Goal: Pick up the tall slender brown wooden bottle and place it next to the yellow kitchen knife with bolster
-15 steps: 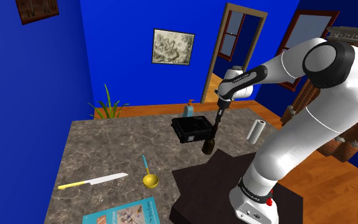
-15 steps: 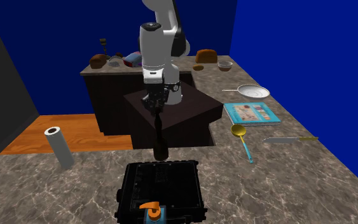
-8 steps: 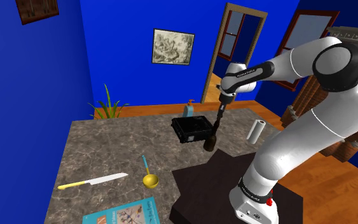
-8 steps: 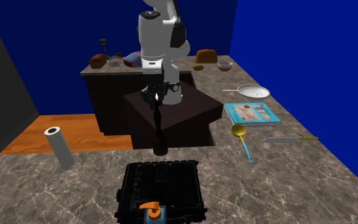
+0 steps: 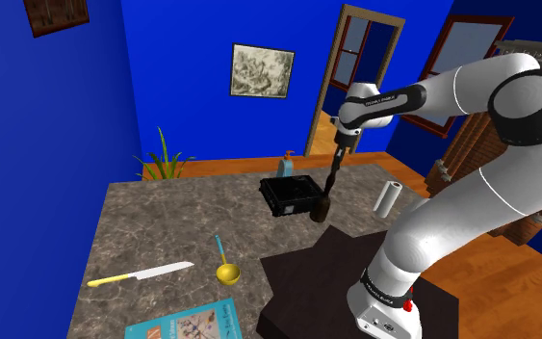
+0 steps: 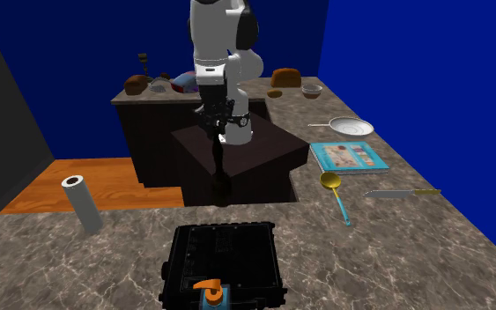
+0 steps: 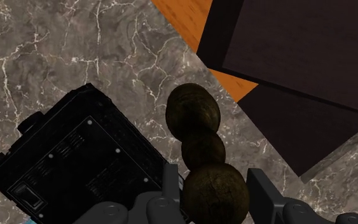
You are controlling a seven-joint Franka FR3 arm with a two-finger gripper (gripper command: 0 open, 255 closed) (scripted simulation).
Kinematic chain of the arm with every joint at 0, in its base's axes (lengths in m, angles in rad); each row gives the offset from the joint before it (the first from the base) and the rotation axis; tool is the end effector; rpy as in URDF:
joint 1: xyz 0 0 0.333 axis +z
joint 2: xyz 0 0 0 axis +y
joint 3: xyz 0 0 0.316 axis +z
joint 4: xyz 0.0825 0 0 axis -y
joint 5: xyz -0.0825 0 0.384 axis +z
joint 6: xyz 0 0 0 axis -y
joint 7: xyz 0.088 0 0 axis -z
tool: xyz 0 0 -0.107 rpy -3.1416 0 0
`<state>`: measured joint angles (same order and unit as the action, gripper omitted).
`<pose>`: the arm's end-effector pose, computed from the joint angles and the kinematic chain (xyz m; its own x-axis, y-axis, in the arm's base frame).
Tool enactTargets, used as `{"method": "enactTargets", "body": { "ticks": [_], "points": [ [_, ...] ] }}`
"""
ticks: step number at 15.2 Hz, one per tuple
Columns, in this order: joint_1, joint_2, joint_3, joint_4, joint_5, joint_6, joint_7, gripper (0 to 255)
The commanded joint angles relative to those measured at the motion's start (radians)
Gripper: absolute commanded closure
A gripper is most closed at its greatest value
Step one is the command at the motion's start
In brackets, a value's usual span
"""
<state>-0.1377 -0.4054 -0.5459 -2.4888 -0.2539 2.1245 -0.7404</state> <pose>0.3219 -0.2779 0.4107 0.9739 0.2268 -0.0058 0.2268 -0.9739 0.0073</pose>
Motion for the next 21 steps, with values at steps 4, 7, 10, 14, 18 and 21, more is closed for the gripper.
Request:
{"method": "enactTargets", "body": {
  "ticks": [4, 7, 10, 14, 18, 21],
  "points": [
    [-0.001, -0.028, 0.016, 0.050, 0.002, -0.077, 0.001, 255],
    [-0.001, -0.042, 0.025, 0.080, 0.004, -0.120, 0.002, 255],
    [-0.001, -0.055, 0.035, 0.111, 0.007, -0.164, 0.003, 255],
    [0.001, -0.067, 0.046, 0.155, 0.011, -0.220, 0.003, 255],
    [0.003, -0.075, 0.057, 0.202, 0.017, -0.275, 0.002, 255],
    [0.005, -0.078, 0.064, 0.239, 0.021, -0.315, 0.001, 255]
  ]
}}
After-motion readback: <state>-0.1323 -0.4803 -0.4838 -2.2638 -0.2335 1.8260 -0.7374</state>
